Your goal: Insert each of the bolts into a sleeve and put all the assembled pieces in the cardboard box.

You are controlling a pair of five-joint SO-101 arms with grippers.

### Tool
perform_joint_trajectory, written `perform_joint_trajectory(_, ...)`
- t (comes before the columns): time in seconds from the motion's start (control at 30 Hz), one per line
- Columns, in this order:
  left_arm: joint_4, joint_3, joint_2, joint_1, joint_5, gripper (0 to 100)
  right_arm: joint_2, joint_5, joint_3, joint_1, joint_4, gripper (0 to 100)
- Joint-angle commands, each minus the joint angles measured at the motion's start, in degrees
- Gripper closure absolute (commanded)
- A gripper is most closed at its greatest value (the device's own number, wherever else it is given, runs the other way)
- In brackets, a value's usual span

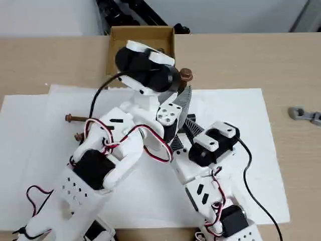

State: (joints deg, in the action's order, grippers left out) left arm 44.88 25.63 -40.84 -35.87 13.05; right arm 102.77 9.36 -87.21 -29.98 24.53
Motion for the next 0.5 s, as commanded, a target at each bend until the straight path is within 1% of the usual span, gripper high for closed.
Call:
perform_joint_trajectory(0.0,-2.5,0.3,-0.5,0.1,0.6,99,0.4,0.7,0.7,-0.3,-1.0,99.5)
perform_joint_trajectory(0.33,-3.6,0.8,-0.5,0.2,0.5,99,0.4,0.7,0.9,-0.3,-1.0,99.5)
perform_joint_trajectory(0.47,-3.4,2.9,-0.6,0.2,0.5,99,0.4,0.7,1.0,-0.2,-1.0,99.5)
